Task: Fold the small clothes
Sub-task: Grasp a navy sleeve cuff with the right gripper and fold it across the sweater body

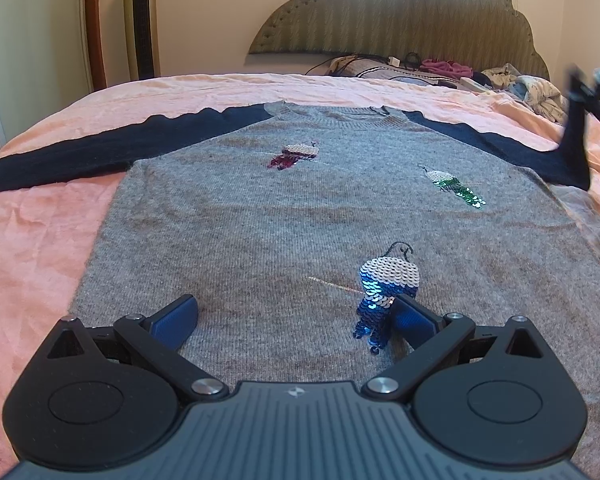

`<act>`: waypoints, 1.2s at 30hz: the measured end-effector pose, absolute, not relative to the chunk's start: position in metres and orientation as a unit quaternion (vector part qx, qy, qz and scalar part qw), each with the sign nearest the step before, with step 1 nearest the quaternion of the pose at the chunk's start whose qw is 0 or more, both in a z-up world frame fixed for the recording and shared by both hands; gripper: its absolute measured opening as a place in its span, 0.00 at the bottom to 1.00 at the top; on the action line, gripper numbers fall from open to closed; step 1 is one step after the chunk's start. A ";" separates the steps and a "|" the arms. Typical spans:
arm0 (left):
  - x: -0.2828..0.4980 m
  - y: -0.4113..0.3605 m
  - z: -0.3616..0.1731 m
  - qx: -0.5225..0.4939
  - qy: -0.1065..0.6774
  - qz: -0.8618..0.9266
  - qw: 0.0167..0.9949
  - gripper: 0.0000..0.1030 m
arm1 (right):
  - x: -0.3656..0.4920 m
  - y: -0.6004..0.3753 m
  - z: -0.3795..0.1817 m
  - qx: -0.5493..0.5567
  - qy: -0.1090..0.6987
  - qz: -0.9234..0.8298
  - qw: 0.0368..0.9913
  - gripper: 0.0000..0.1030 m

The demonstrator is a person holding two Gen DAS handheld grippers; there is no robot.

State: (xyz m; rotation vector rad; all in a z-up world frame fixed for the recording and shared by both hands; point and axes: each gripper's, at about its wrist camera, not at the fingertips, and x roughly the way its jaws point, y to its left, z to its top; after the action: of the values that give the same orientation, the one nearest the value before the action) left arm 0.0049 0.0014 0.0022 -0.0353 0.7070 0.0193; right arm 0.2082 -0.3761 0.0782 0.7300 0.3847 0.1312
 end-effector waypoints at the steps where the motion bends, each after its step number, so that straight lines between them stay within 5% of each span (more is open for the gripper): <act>1: 0.005 0.001 0.002 -0.017 0.346 0.009 0.938 1.00 | 0.215 -0.346 0.083 0.346 0.197 0.105 0.911 0.13; 9: 0.004 0.002 0.002 -0.019 0.345 0.009 0.938 1.00 | 0.251 -0.153 0.036 0.282 0.327 0.235 0.871 0.15; 11: 0.004 0.002 0.002 -0.020 0.344 0.008 0.939 1.00 | 0.247 -0.136 0.022 0.257 0.368 0.224 0.865 0.33; 13: 0.004 0.003 0.002 -0.021 0.344 0.007 0.939 1.00 | 0.210 -0.141 0.024 0.264 0.341 0.227 0.873 0.38; 16: 0.004 0.008 0.003 -0.034 0.341 0.000 0.939 1.00 | 0.179 -0.176 0.038 0.265 0.301 0.231 0.887 0.69; 21: 0.025 0.039 0.024 -0.153 0.342 -0.041 0.926 1.00 | 0.157 -0.229 0.024 0.201 0.279 0.170 0.923 0.70; 28: 0.131 0.058 0.032 -0.270 0.373 -0.055 0.886 1.00 | 0.158 -0.278 -0.003 0.347 0.261 0.162 0.886 0.74; 32: 0.179 0.036 0.019 -0.212 0.399 -0.025 0.892 0.79 | 0.162 -0.279 -0.006 0.357 0.258 0.170 0.882 0.74; 33: 0.185 0.028 0.020 -0.183 0.391 -0.018 0.902 0.68 | 0.162 -0.279 -0.006 0.358 0.256 0.172 0.881 0.75; 35: 0.195 0.008 0.019 -0.103 0.396 0.015 0.913 0.23 | 0.163 -0.279 -0.007 0.358 0.254 0.175 0.881 0.76; 36: 0.198 0.002 0.020 -0.072 0.394 0.031 0.916 0.16 | 0.163 -0.278 -0.007 0.358 0.254 0.177 0.881 0.77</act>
State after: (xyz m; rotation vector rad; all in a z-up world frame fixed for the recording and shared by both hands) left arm 0.1977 0.0024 0.0202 -0.1472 0.8100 0.0639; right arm 0.1632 -0.2785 -0.0068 0.7459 0.5298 0.3679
